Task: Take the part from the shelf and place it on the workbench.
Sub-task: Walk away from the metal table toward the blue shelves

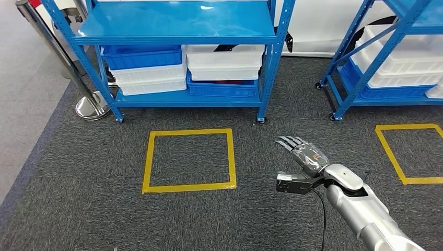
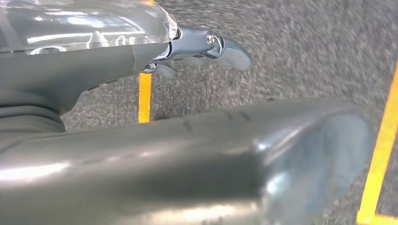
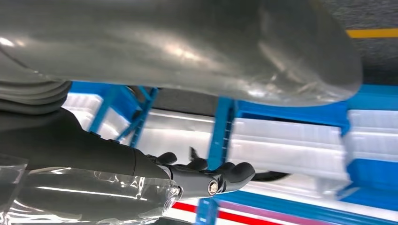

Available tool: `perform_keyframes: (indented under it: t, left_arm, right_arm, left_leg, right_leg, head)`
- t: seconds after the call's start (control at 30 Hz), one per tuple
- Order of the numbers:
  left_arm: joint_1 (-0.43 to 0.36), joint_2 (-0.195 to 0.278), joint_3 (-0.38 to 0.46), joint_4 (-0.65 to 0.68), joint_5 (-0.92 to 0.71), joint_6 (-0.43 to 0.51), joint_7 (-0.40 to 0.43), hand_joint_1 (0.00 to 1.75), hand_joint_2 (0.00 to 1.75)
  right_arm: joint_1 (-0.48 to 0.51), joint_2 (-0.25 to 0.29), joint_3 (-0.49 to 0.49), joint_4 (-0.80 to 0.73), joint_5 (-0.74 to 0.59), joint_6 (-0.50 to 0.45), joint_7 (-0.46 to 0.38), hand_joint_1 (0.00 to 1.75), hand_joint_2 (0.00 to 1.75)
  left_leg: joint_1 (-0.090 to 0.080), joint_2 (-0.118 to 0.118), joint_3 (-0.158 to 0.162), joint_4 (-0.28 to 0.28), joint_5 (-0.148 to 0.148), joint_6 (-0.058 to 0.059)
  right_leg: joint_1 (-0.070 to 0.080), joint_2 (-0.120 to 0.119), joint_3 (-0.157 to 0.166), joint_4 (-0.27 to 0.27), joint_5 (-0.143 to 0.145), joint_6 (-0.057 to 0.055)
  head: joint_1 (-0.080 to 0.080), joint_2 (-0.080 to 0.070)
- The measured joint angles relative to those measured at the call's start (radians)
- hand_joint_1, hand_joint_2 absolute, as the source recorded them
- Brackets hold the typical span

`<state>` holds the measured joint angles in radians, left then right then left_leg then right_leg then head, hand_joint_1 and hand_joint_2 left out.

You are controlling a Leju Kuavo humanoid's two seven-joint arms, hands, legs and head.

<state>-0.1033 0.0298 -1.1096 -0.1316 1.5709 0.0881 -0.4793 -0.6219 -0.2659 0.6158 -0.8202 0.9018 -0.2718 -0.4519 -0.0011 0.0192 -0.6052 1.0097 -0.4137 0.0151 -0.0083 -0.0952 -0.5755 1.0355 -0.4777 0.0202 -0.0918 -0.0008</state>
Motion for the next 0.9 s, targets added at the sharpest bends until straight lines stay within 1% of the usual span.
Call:
perform_keyframes:
  t: [0.03, 0.07, 0.1, 0.13, 0.17, 0.2, 0.23, 0.27, 0.3, 0.33, 0.37, 0.4, 0.43, 0.47, 0.5, 0.53, 0.57, 0.6, 0.63, 0.67, 0.7, 0.73, 0.77, 0.8, 0.83, 0.87, 0.9]
  left_arm:
    - [0.001, -0.001, 0.007, 0.000, 0.000, 0.000, -0.001, 0.00, 0.00]
    - [0.001, -0.002, 0.014, 0.000, 0.000, 0.000, -0.002, 0.00, 0.00]
    - [0.001, -0.002, 0.020, 0.000, 0.000, 0.000, -0.002, 0.00, 0.00]
    - [0.002, -0.003, 0.025, 0.000, 0.000, 0.000, -0.003, 0.00, 0.00]
    - [0.003, -0.003, 0.030, 0.000, 0.000, 0.000, -0.003, 0.00, 0.00]
    - [0.004, -0.004, 0.034, 0.000, 0.000, 0.000, -0.004, 0.00, 0.00]
    - [0.005, -0.004, 0.038, 0.000, 0.000, 0.001, -0.004, 0.00, 0.00]
    - [0.004, -0.005, 0.041, 0.000, 0.000, 0.001, -0.004, 0.00, 0.00]
    - [0.004, -0.006, 0.044, 0.000, 0.000, 0.002, -0.004, 0.00, 0.00]
    - [0.002, -0.006, 0.047, 0.000, 0.000, 0.004, -0.004, 0.00, 0.00]
    - [0.001, -0.006, 0.050, 0.000, 0.000, 0.006, -0.003, 0.00, 0.00]
    - [0.000, -0.006, 0.053, 0.000, 0.000, 0.007, -0.002, 0.00, 0.00]
    - [0.000, -0.006, 0.055, 0.000, 0.000, 0.009, -0.001, 0.00, 0.00]
    - [0.001, -0.005, 0.056, 0.000, 0.000, 0.010, 0.000, 0.00, 0.00]
    - [0.001, -0.004, 0.058, -0.001, -0.001, 0.010, 0.001, 0.00, 0.00]
    - [-0.001, -0.004, 0.058, -0.001, -0.001, 0.010, 0.001, 0.00, 0.00]
    - [-0.003, -0.003, 0.059, -0.001, -0.001, 0.011, 0.001, 0.00, 0.00]
    - [-0.006, -0.004, 0.059, -0.002, -0.002, 0.011, 0.002, 0.00, 0.00]
    - [-0.007, -0.004, 0.059, -0.002, -0.002, 0.011, 0.002, 0.00, 0.00]
    - [-0.006, -0.004, 0.059, -0.002, -0.001, 0.011, 0.002, 0.00, 0.00]
    - [-0.004, -0.004, 0.059, -0.002, -0.001, 0.011, 0.002, 0.00, 0.00]
    - [-0.001, -0.004, 0.059, -0.002, -0.001, 0.011, 0.002, 0.00, 0.00]
    - [0.000, -0.004, 0.059, -0.002, -0.001, 0.011, 0.002, 0.00, 0.00]
    - [0.002, -0.003, 0.059, -0.001, 0.000, 0.011, 0.002, 0.00, 0.00]
    - [0.004, -0.001, 0.059, -0.001, 0.000, 0.011, 0.002, 0.00, 0.00]
    - [0.005, 0.000, 0.059, -0.001, 0.000, 0.011, 0.002, 0.00, 0.00]
    - [0.005, 0.001, 0.059, -0.001, 0.000, 0.011, 0.002, 0.00, 0.00]
  right_arm:
    - [0.000, 0.002, 0.001, 0.000, 0.001, -0.002, 0.000, 0.00, 0.00]
    - [0.002, 0.003, 0.002, 0.000, 0.002, -0.002, 0.000, 0.00, 0.00]
    - [0.004, 0.003, 0.002, 0.001, 0.002, -0.002, 0.000, 0.00, 0.00]
    - [0.006, 0.003, 0.002, 0.003, 0.002, -0.001, -0.001, 0.00, 0.00]
    - [0.008, 0.002, 0.002, 0.006, 0.002, 0.001, -0.001, 0.00, 0.00]
    - [0.008, 0.003, 0.003, 0.007, 0.001, 0.004, -0.001, 0.00, 0.00]
    - [0.007, 0.003, 0.003, 0.008, 0.001, 0.006, -0.002, 0.00, 0.00]
    - [0.004, 0.003, 0.003, 0.008, 0.000, 0.010, -0.002, 0.00, 0.00]
    - [-0.001, 0.003, 0.003, 0.009, -0.002, 0.015, -0.002, 0.00, 0.00]
    - [-0.005, 0.002, 0.003, 0.009, -0.004, 0.020, -0.003, 0.00, 0.00]
    - [-0.009, 0.001, 0.003, 0.009, -0.008, 0.027, -0.003, 0.00, 0.00]
    - [-0.011, 0.001, 0.004, 0.009, -0.013, 0.034, -0.005, 0.00, 0.00]
    - [-0.014, 0.000, 0.004, 0.010, -0.018, 0.038, -0.008, 0.00, 0.00]
    - [-0.016, 0.000, 0.004, 0.009, -0.024, 0.041, -0.013, 0.00, 0.00]
    - [-0.018, 0.000, 0.004, 0.009, -0.030, 0.043, -0.020, 0.00, 0.00]
    - [-0.020, 0.000, 0.004, 0.009, -0.034, 0.044, -0.028, 0.00, 0.00]
    - [-0.021, -0.001, 0.005, 0.009, -0.038, 0.047, -0.036, 0.00, 0.00]
    - [-0.020, -0.003, 0.005, 0.011, -0.041, 0.050, -0.041, 0.00, 0.00]
    - [-0.020, -0.004, 0.005, 0.013, -0.042, 0.053, -0.044, 0.00, 0.00]
    - [-0.019, -0.005, 0.005, 0.016, -0.043, 0.056, -0.046, 0.00, 0.00]
    - [-0.019, -0.005, 0.006, 0.018, -0.044, 0.058, -0.047, 0.00, 0.00]
    - [-0.019, -0.005, 0.006, 0.020, -0.045, 0.059, -0.048, 0.00, 0.00]
    - [-0.019, -0.005, 0.007, 0.021, -0.045, 0.060, -0.049, 0.00, 0.00]
    - [-0.019, -0.005, 0.008, 0.022, -0.045, 0.061, -0.050, 0.00, 0.00]
    - [-0.022, -0.004, 0.011, 0.025, -0.045, 0.064, -0.053, 0.00, 0.00]
    - [-0.024, -0.004, 0.014, 0.029, -0.045, 0.067, -0.055, 0.00, 0.00]
    - [-0.026, -0.003, 0.017, 0.033, -0.045, 0.070, -0.058, 0.00, 0.00]
  left_leg:
    - [0.003, -0.009, 0.003, -0.005, 0.004, 0.006]
    - [0.005, -0.018, 0.004, -0.007, 0.006, 0.010]
    - [0.005, -0.029, 0.003, -0.007, 0.007, 0.013]
    - [0.005, -0.041, 0.003, -0.006, 0.007, 0.014]
    - [0.006, -0.054, 0.003, -0.005, 0.006, 0.014]
    - [0.006, -0.067, 0.003, -0.004, 0.004, 0.014]
    - [0.007, -0.081, 0.004, -0.001, 0.001, 0.012]
    - [0.008, -0.094, 0.004, 0.003, -0.003, 0.009]
    - [0.008, -0.106, 0.003, 0.009, -0.009, 0.004]
    - [0.008, -0.117, 0.001, 0.015, -0.014, -0.002]
    - [0.007, -0.127, -0.001, 0.018, -0.019, -0.007]
    - [0.007, -0.135, -0.003, 0.019, -0.023, -0.013]
    - [0.008, -0.142, -0.003, 0.018, -0.026, -0.018]
    - [0.009, -0.143, 0.000, 0.018, -0.030, -0.024]
    - [0.009, -0.129, 0.000, 0.027, -0.036, -0.029]
    - [0.008, -0.104, -0.008, 0.054, -0.045, -0.034]
    - [0.008, -0.075, -0.031, 0.102, -0.060, -0.038]
    - [0.009, -0.048, -0.071, 0.170, -0.079, -0.042]
    - [0.011, -0.033, -0.120, 0.241, -0.095, -0.045]
    - [0.012, -0.027, -0.163, 0.294, -0.097, -0.047]
    - [0.012, -0.024, -0.191, 0.312, -0.078, -0.046]
    - [0.012, -0.024, -0.198, 0.287, -0.037, -0.044]
    - [0.010, -0.023, -0.184, 0.222, 0.021, -0.038]
    - [0.006, -0.021, -0.163, 0.153, 0.070, -0.030]
    - [0.000, -0.018, -0.141, 0.097, 0.101, -0.022]
    - [-0.006, -0.015, -0.123, 0.056, 0.110, -0.012]
    - [-0.011, -0.013, -0.112, 0.040, 0.097, -0.003]
  right_leg:
    - [-0.003, 0.025, -0.013, 0.031, -0.020, 0.005]
    - [-0.005, 0.055, -0.038, 0.084, -0.050, 0.008]
    - [-0.006, 0.076, -0.072, 0.152, -0.082, 0.010]
    - [-0.006, 0.086, -0.107, 0.218, -0.106, 0.012]
    - [-0.007, 0.090, -0.133, 0.262, -0.113, 0.014]
    - [-0.008, 0.091, -0.143, 0.269, -0.100, 0.015]
    - [-0.010, 0.094, -0.133, 0.234, -0.067, 0.016]
    - [-0.014, 0.102, -0.106, 0.169, -0.024, 0.017]
    - [-0.018, 0.121, -0.077, 0.099, 0.004, 0.017]
    - [-0.020, 0.137, -0.052, 0.043, 0.022, 0.017]
    - [-0.020, 0.148, -0.037, 0.011, 0.025, 0.014]
    - [-0.018, 0.151, -0.031, 0.003, 0.016, 0.008]
    - [-0.017, 0.142, -0.028, 0.001, 0.014, 0.001]
    - [-0.018, 0.134, -0.021, -0.001, 0.010, -0.007]
    - [-0.019, 0.128, -0.010, -0.004, 0.005, -0.014]
    - [-0.021, 0.121, 0.003, -0.008, 0.000, -0.021]
    - [-0.021, 0.114, 0.017, -0.010, -0.008, -0.026]
    - [-0.019, 0.108, 0.029, -0.011, -0.018, -0.030]
    - [-0.017, 0.102, 0.041, -0.011, -0.028, -0.032]
    - [-0.016, 0.098, 0.053, -0.011, -0.040, -0.032]
    - [-0.015, 0.095, 0.068, -0.011, -0.052, -0.031]
    - [-0.014, 0.092, 0.085, -0.011, -0.066, -0.029]
    - [-0.014, 0.089, 0.105, -0.013, -0.081, -0.028]
    - [-0.014, 0.085, 0.123, -0.017, -0.096, -0.025]
    - [-0.013, 0.083, 0.137, -0.023, -0.107, -0.022]
    - [-0.013, 0.080, 0.148, -0.032, -0.115, -0.016]
    - [-0.013, 0.079, 0.157, -0.043, -0.118, -0.010]
  head:
    - [0.000, 0.000]
    - [0.000, 0.000]
    - [0.001, 0.000]
    - [0.001, 0.000]
    - [0.001, 0.000]
    - [0.001, 0.000]
    - [0.001, 0.000]
    - [0.001, 0.000]
    - [0.001, 0.000]
    - [0.001, 0.000]
    - [0.001, 0.000]
    - [0.001, 0.000]
    - [0.001, 0.000]
    - [0.001, 0.000]
    - [0.000, 0.000]
    - [0.000, 0.000]
    - [0.000, 0.000]
    - [-0.001, 0.000]
    - [-0.001, 0.000]
    - [-0.001, 0.000]
    - [-0.001, 0.000]
    - [-0.001, 0.000]
    - [-0.001, 0.000]
    - [-0.001, 0.000]
    - [-0.001, 0.000]
    - [0.000, 0.000]
    - [0.000, 0.000]
